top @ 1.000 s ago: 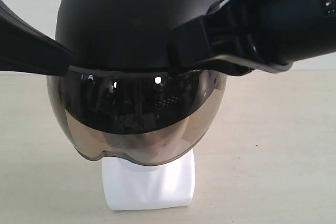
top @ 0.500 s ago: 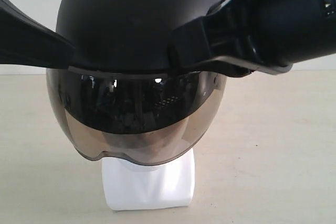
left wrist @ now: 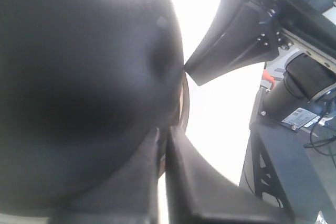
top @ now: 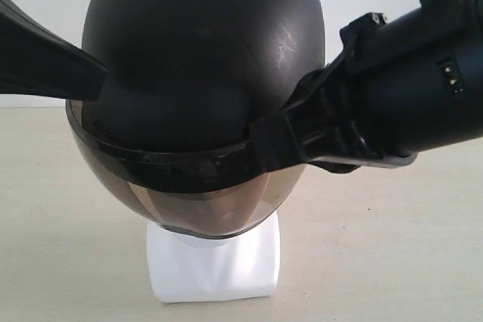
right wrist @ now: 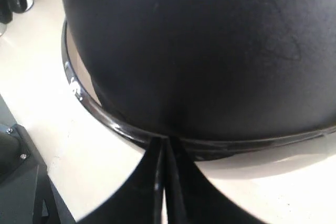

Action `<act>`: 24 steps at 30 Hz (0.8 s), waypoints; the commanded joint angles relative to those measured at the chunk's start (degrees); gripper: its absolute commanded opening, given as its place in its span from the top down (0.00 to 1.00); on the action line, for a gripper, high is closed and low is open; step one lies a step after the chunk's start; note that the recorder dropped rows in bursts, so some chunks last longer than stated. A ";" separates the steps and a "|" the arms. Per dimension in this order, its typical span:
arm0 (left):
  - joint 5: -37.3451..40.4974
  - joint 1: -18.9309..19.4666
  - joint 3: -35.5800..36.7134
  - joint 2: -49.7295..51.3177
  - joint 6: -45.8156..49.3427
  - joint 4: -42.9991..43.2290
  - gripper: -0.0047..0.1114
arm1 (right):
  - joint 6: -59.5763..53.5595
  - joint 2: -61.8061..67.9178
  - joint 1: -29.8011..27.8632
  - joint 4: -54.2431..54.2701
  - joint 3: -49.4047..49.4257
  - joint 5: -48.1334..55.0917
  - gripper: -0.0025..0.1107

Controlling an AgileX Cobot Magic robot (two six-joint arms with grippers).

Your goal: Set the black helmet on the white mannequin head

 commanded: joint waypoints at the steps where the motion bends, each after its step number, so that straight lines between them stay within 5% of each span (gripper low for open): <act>1: 0.06 -0.48 -0.37 -0.01 0.14 -0.22 0.92 | 0.10 2.39 -0.51 -3.93 1.92 -0.22 0.98; 12: 0.06 -0.48 -0.37 -1.60 0.86 -0.44 0.92 | 3.53 -4.51 -0.51 -4.66 1.92 -2.39 0.98; 19: -4.11 -0.48 -0.37 -7.81 -0.49 0.35 0.92 | 22.04 -15.02 -0.51 -22.19 1.92 1.34 0.98; 24: -12.64 -0.48 -0.37 -11.33 -9.43 11.87 0.92 | 33.78 -15.60 -0.51 -37.98 1.92 9.87 0.98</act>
